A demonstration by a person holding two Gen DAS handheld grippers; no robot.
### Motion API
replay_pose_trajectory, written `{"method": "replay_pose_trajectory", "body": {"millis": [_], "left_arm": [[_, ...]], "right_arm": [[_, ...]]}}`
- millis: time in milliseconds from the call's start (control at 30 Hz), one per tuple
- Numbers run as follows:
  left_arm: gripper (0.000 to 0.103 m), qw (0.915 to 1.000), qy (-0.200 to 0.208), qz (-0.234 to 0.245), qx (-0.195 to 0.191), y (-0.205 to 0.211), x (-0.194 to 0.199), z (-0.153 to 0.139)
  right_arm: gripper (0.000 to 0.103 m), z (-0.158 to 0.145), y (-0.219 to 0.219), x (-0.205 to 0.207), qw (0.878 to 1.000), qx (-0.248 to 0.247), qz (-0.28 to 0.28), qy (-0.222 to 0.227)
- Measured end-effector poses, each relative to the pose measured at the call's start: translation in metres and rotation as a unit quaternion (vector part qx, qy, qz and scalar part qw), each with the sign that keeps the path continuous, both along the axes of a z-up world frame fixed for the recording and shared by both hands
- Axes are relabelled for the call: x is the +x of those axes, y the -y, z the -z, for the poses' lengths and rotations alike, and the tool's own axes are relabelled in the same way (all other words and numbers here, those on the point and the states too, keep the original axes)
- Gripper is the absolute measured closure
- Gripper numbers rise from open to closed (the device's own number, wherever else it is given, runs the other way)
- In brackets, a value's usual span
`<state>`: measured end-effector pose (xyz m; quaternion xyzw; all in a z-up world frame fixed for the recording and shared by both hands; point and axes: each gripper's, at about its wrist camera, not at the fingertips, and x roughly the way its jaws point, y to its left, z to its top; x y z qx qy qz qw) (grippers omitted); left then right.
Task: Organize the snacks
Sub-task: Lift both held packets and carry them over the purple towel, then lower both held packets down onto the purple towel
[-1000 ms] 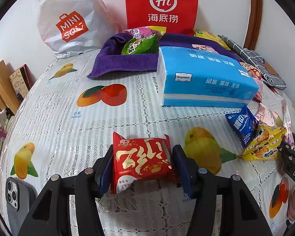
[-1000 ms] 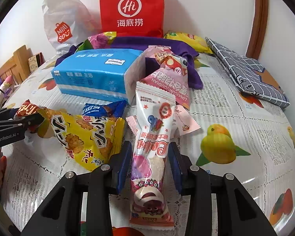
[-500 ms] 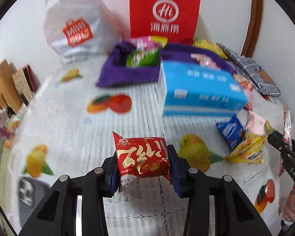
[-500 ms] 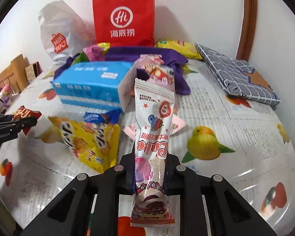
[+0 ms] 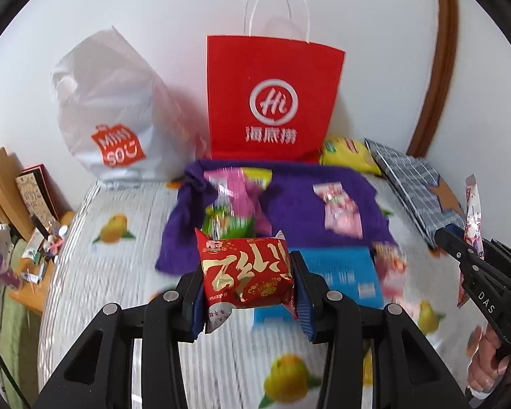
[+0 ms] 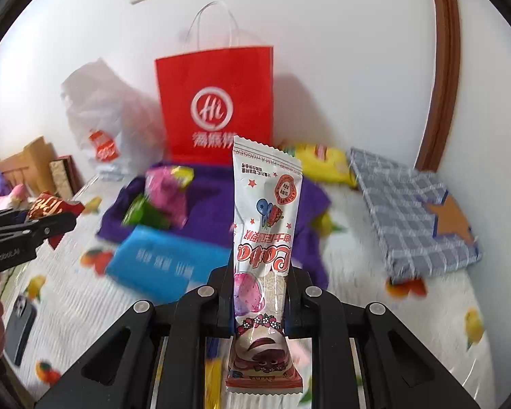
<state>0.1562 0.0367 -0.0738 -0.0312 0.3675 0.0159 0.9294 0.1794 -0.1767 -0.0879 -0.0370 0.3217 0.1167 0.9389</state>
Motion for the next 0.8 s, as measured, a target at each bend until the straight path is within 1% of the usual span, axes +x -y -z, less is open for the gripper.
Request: {"method": "replay_pose_trajectory", "body": {"millis": [200,367,467,500,633,733,800], "left_arm": [[0.063,0.9998,0.006,-0.012,-0.016,-0.008,0.048,-0.017],[0.063,0.9997,-0.002,-0.018,-0.013,-0.013,0.082,-0.019],[0.063,0.9997,-0.010,-0.014,-0.019,-0.017,0.103,-0.019],[0.063,0.9997,-0.011,-0.011,-0.016,-0.016,0.109,-0.020],[0.062,0.9999,0.001,0.009,-0.007,-0.016,0.129,-0.024],[0.062,1.0000,-0.002,0.010,-0.002,-0.019,0.140,-0.020],[0.062,0.9999,-0.012,0.002,0.000,-0.024,0.145,-0.008]], "right_arm": [[0.084,-0.018,-0.012,0.049,1.000,-0.004,0.002,0.005],[0.084,-0.021,-0.024,0.090,1.000,0.005,-0.004,-0.002],[0.084,-0.021,-0.031,0.114,1.000,0.009,-0.007,-0.011],[0.084,-0.022,-0.033,0.121,1.000,0.009,-0.007,-0.013],[0.084,-0.025,-0.042,0.144,1.000,0.014,-0.012,-0.016],[0.084,-0.018,-0.050,0.153,1.000,0.009,-0.025,-0.015],[0.084,-0.004,-0.056,0.161,0.999,-0.003,-0.037,-0.032]]}}
